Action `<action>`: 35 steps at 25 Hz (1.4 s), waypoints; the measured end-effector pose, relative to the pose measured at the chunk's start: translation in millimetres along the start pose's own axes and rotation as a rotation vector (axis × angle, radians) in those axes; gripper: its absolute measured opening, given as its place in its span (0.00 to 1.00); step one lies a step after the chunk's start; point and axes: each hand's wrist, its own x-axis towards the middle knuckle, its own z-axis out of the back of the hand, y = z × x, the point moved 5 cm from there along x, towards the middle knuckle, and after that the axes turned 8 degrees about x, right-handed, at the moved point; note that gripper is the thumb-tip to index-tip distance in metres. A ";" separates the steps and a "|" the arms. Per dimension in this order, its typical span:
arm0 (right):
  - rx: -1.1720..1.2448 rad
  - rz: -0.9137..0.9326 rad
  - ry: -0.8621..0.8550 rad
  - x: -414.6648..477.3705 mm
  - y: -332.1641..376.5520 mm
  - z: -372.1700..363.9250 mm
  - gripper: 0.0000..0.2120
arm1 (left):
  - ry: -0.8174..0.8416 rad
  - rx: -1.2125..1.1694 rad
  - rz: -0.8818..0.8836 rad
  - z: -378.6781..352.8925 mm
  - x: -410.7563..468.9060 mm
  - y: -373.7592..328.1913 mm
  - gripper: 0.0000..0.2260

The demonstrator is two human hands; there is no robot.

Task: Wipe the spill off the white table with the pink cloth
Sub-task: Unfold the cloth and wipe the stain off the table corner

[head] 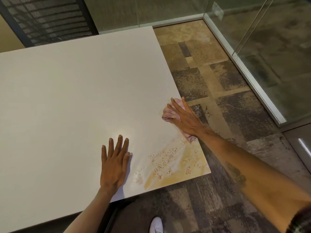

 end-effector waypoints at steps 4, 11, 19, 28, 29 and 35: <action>0.076 -0.024 0.012 3.9 -0.5 2.1 0.41 | -0.026 -0.018 0.004 -3.7 2.4 3.4 0.24; 0.292 -0.051 -0.155 -28.2 11.6 5.0 0.34 | -0.046 -0.058 0.002 -23.3 8.1 11.4 0.25; 0.147 -0.056 -0.151 -103.7 12.7 -23.6 0.35 | -0.049 -0.018 0.000 -16.9 5.4 10.6 0.24; 0.312 -0.033 -0.198 -29.4 3.9 0.8 0.33 | -0.039 0.004 0.004 -10.6 2.9 6.4 0.25; 0.316 -0.047 -0.195 -16.6 4.1 6.0 0.34 | -0.037 -0.001 0.006 -8.3 2.5 6.2 0.25; 0.533 -0.193 -0.190 10.2 -11.5 12.5 0.39 | -0.014 -0.044 0.026 2.6 1.2 -0.1 0.25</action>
